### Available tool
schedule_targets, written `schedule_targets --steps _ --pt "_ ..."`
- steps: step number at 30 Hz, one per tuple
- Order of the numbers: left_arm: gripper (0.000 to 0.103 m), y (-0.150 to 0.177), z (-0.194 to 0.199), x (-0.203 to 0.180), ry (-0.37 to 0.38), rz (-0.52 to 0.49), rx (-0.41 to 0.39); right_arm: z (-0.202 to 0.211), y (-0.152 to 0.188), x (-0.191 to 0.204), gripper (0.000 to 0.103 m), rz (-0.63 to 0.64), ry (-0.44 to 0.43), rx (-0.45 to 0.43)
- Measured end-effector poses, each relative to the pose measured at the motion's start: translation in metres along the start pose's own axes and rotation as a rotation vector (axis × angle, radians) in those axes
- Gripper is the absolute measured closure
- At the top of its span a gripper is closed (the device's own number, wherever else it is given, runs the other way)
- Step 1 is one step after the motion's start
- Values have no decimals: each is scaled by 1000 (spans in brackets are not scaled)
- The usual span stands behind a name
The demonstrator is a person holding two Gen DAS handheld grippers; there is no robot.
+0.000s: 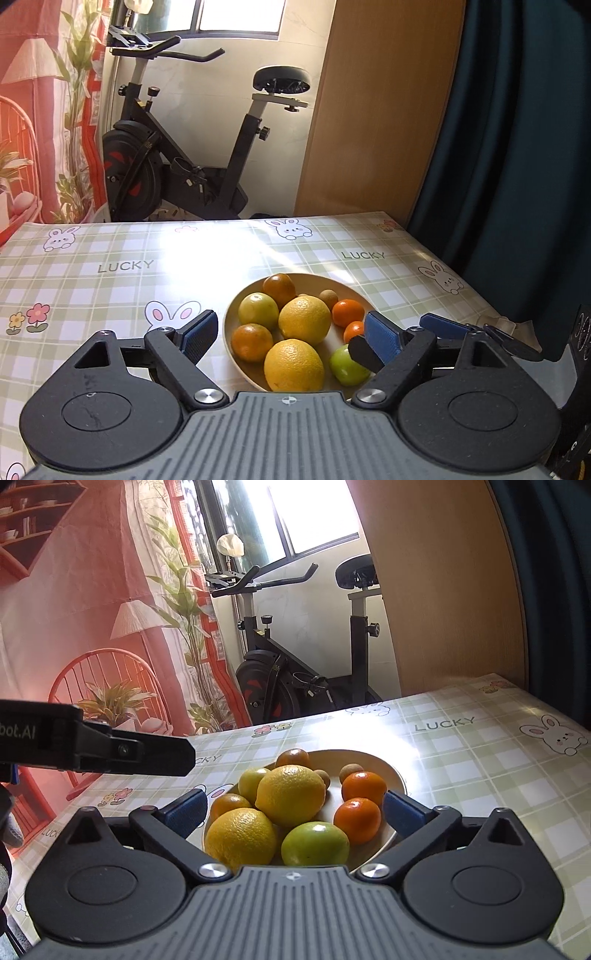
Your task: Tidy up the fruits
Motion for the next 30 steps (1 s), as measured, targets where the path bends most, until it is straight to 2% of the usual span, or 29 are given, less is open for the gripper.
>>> schedule_targets --steps 7,15,20,25,30 --pt "13 6 54 25 -90 54 -54 31 -23 34 0 43 28 8" --pt "8 16 115 40 -189 87 -118 55 -29 69 0 46 62 79" --pt "7 13 149 36 -304 66 -168 74 -34 91 0 66 52 73" --pt "6 9 183 33 -287 89 -236 97 -43 107 0 88 49 48" --pt "5 7 199 30 -287 95 -248 117 -52 118 0 112 53 23"
Point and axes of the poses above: each gripper's, at about its wrist camera, not at the fingertips, and z roughly against the way its jaws point, x to its left, y to its underside, the point moved 5 cm from there along -z, roughly the way its jaws point, and after that the axes turned 9 degrees about x, right-handed, at the moved point
